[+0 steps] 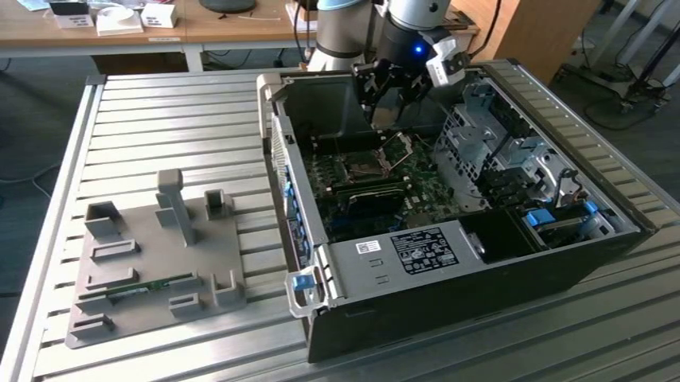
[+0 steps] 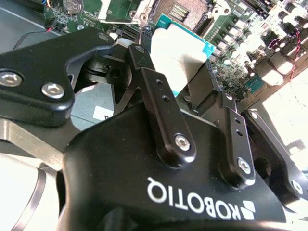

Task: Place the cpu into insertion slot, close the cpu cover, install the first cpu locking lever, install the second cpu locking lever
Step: 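Place the cpu into insertion slot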

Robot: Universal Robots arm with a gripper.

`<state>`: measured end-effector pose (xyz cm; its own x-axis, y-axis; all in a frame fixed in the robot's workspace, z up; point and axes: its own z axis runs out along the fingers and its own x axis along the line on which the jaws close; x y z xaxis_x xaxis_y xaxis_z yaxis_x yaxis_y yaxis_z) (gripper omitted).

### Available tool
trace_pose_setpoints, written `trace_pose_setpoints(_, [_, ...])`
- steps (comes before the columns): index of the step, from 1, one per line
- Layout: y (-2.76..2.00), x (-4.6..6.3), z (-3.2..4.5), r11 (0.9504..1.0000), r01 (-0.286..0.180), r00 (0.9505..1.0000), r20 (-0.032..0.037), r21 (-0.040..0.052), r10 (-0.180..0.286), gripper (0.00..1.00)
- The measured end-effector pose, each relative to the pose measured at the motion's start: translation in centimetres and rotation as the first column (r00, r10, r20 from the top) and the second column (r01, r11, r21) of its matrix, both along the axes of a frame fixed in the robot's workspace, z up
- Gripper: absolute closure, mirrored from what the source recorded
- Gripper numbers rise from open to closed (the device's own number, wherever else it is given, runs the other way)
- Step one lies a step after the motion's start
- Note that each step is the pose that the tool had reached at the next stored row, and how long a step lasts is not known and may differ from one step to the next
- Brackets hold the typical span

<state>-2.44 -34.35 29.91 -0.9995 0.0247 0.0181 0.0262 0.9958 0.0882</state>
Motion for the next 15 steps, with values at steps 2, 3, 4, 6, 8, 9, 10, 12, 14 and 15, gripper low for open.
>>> trace_pose_setpoints(2, [-0.01, -0.1, -0.24, 1.0, 0.0, 1.0, 0.0, -0.0001, 0.0, 0.46])
trace_pose_setpoints(3, [-0.04, -0.2, -0.38, 1.0, 0.0, 1.0, -0.0001, -0.0001, 0.0, 0.46])
trace_pose_setpoints(4, [-0.07, -0.2, -0.52, 1.0, 0.0, 1.0, -0.0001, -0.0001, 0.0, 0.46])
trace_pose_setpoints(6, [-0.12, -0.3, -0.77, 1.0, 0.0, 1.0, 0.0, 0.0, 0.0, 0.46])
trace_pose_setpoints(8, [-0.17, -0.5, -1.0, 1.0, 0.0, 1.0, 0.0002, 0.0, 0.0, 0.46])
trace_pose_setpoints(9, [-0.19, -0.6, -1.11, 1.0, 0.0, 1.0, 0.0003, 0.0, 0.0, 0.46])
trace_pose_setpoints(10, [-0.21, -0.7, -1.21, 1.0, 0.0, 1.0, 0.0009, 0.0, 0.0, 0.46])
trace_pose_setpoints(12, [-0.25, -0.9, -1.38, 1.0, 0.0, 1.0, 0.0035, -0.0001, 0.0, 0.46])
trace_pose_setpoints(14, [-0.3, -1.1, -1.55, 1.0, -0.001, 1.0, 0.007, 0.0001, 0.001, 0.46])
trace_pose_setpoints(15, [-0.32, -1.1, -1.62, 1.0, -0.001, 1.0, 0.0081, 0.0, 0.001, 0.46])
